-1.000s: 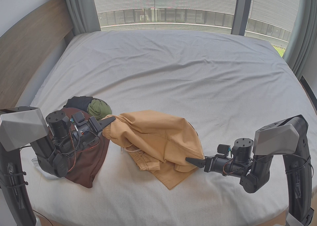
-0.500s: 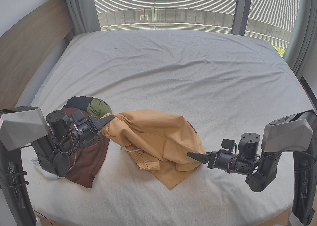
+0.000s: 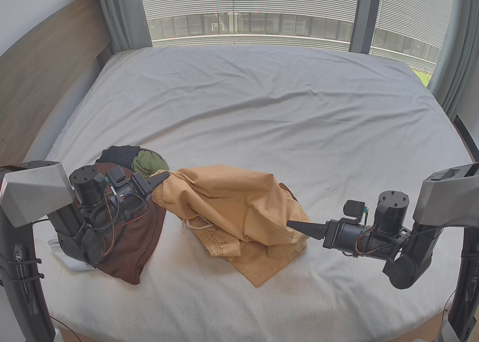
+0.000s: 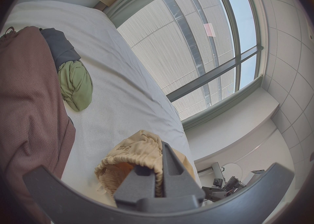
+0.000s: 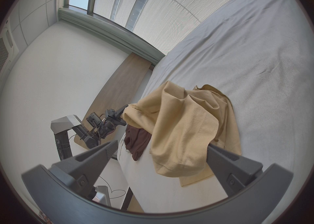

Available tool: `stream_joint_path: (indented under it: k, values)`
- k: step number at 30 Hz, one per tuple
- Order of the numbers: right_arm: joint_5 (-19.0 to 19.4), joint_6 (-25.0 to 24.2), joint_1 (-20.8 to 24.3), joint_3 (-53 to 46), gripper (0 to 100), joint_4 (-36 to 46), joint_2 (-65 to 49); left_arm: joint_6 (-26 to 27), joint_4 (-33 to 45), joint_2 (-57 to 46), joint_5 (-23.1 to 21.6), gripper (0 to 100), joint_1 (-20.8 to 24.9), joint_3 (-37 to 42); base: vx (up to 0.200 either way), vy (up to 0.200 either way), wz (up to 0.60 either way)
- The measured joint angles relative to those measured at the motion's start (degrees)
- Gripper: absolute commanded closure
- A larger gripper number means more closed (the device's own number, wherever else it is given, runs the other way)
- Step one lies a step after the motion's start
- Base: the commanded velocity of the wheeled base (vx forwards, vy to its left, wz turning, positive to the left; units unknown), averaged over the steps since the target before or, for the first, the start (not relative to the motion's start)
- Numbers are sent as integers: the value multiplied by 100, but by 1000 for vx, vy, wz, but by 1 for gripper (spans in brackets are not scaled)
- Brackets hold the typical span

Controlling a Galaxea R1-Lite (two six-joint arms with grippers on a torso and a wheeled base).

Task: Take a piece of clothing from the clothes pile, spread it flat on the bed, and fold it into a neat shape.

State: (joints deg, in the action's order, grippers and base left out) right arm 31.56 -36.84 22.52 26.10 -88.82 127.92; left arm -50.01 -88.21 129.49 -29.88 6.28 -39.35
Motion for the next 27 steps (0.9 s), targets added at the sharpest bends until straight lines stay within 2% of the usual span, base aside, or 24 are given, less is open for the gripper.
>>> stream_joint_path:
  k: [27]
  values:
    - [18,17,308,49,0,-13,568,2,-2,6,24,100,-16,-56,0,0,0]
